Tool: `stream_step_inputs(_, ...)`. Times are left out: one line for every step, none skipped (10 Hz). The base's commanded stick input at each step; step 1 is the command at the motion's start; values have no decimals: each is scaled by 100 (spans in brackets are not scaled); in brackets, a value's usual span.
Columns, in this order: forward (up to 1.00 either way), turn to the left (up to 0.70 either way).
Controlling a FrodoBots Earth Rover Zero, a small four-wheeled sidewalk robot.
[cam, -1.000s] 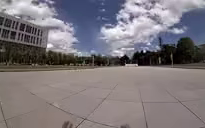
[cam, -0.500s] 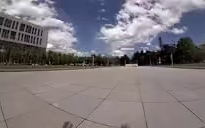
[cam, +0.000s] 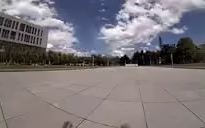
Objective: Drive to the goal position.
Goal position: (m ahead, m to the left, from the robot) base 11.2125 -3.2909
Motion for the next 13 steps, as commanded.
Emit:
stream_step_inputs(6, 0)
stream_step_inputs(6, 0)
stream_step_inputs(6, 0)
stream_step_inputs(6, 0)
stream_step_inputs(6, 0)
stream_step_inputs(6, 0)
stream_step_inputs(6, 0)
stream_step_inputs(6, 0)
stream_step_inputs(6, 0)
stream_step_inputs(6, 0)
stream_step_inputs(6, 0)
stream_step_inputs(6, 0)
stream_step_inputs(6, 0)
